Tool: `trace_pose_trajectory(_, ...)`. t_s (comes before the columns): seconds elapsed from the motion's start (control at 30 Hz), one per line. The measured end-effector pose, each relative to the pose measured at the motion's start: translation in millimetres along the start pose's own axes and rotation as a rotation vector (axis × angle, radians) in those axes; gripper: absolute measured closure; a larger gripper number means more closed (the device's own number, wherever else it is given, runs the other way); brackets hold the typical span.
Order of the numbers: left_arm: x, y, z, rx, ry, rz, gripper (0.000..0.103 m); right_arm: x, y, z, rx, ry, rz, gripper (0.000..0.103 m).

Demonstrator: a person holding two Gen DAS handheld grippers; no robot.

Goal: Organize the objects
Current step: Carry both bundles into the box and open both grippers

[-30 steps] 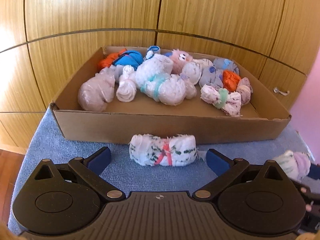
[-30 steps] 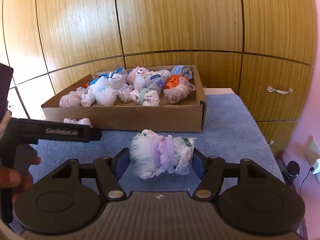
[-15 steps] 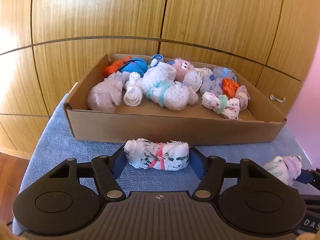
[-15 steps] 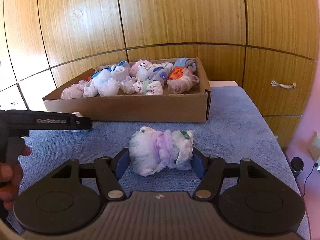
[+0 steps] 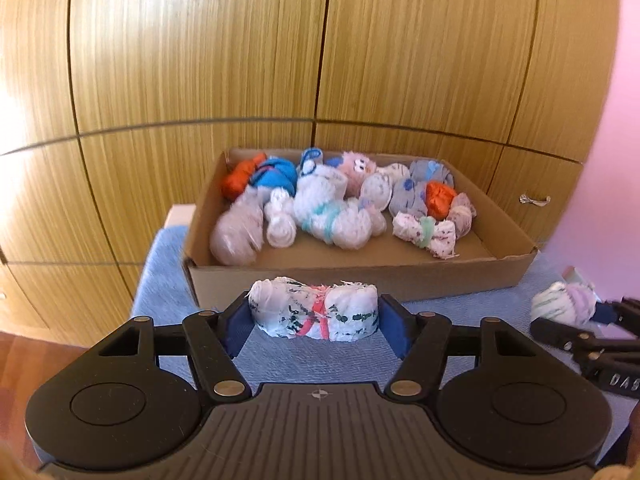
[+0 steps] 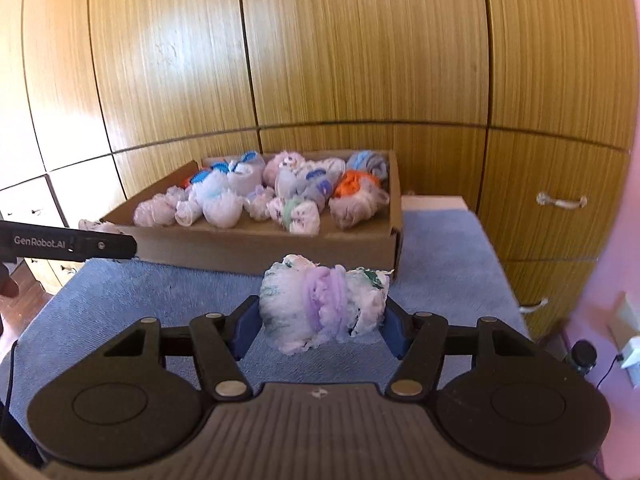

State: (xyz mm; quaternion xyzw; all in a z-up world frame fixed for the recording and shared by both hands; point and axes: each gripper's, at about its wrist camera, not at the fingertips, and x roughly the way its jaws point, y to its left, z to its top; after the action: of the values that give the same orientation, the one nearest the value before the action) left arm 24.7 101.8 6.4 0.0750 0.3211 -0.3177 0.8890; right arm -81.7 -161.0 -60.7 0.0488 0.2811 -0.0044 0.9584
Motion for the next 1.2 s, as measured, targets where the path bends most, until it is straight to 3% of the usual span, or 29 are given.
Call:
trace_pose_trajectory(0.2,-9.2,5.7,11.0,0.052,0.017,-0.013,0.032,-16.4,-20.3,18.7,-0.035,-0.028,0.013,0.045)
trace_pose_trajectory(0.37,-16.1,13.9,42.9,0.102,-0.006,-0.038,0.032,-23.9,-36.7,55.9,-0.072,-0.066,0.037,0.045)
trace_pose_trajectory(0.6,-11.8,14.9,100.0,0.164,-0.01,-0.073,0.032,-10.8,-26.7,118.4,-0.173,-0.081,0.222,0.045)
trace_pose_trajectory(0.77,7.4,3.7,119.5,0.211,0.033,-0.12,0.032,24.1,-5.7,142.1,-0.228,-0.009,0.334,0.045)
trace_pose_trajectory(1.2,66.8,4.7,108.6,0.209,0.205,-0.187,0.032,101.2,11.6,141.1,-0.213,0.198,0.404,0.045)
